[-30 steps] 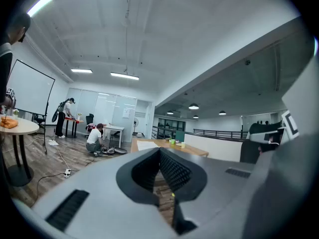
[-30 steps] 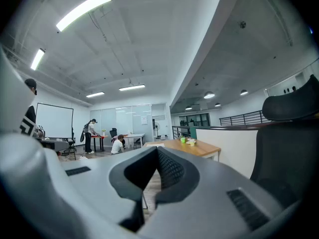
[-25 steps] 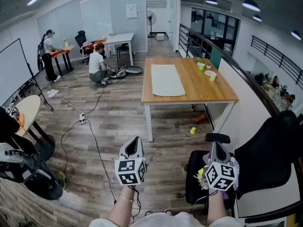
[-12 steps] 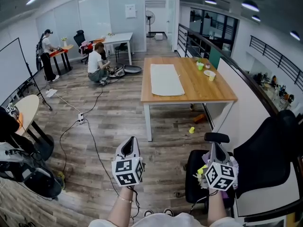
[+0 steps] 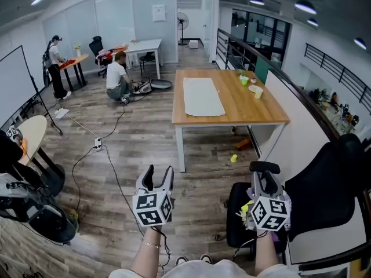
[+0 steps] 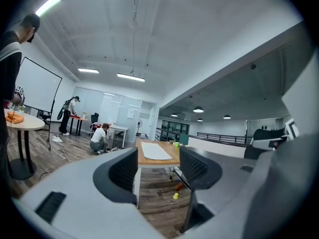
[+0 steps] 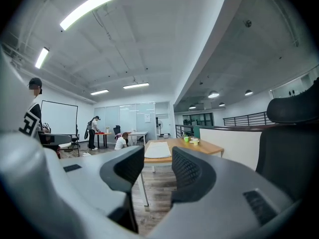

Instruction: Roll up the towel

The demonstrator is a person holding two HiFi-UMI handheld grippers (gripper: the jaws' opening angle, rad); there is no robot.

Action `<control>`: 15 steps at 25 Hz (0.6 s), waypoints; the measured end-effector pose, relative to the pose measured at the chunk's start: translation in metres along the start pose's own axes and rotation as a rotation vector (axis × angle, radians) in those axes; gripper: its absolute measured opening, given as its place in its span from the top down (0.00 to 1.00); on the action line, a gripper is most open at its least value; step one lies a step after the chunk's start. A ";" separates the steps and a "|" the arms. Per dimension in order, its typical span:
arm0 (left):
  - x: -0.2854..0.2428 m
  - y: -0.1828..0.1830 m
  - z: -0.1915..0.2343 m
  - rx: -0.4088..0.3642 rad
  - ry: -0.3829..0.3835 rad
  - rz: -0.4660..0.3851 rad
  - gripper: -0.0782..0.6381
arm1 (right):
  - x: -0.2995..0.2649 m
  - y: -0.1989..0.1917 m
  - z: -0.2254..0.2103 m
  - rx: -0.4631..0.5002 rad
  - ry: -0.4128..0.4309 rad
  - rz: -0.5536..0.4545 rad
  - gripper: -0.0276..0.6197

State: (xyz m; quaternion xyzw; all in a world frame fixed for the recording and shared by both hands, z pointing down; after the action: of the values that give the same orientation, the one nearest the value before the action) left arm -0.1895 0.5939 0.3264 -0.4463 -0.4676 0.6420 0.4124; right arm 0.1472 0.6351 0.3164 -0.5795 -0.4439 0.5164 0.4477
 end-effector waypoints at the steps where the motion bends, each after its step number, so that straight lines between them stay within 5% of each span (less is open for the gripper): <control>1: 0.000 0.000 0.001 -0.001 -0.001 -0.002 0.51 | 0.000 0.000 0.001 0.005 0.002 -0.003 0.69; 9: 0.009 0.000 0.009 -0.008 0.029 -0.029 0.27 | 0.001 0.003 0.009 0.051 0.004 -0.032 0.36; 15: 0.018 -0.003 0.018 -0.023 0.027 -0.015 0.19 | 0.006 0.001 0.020 0.020 0.001 -0.063 0.18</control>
State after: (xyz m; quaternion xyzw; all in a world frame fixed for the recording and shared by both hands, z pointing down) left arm -0.2109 0.6079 0.3290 -0.4561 -0.4727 0.6274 0.4183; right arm 0.1276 0.6416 0.3133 -0.5610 -0.4567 0.5061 0.4696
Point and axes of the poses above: the fingertips, and each gripper's own axes: x backward along the fingers, z to its left, y out of its top, the point moved 1 cm from there along x, backward along the fingers, and after that the axes turned 8 degrees about z, right-handed, at the moved point
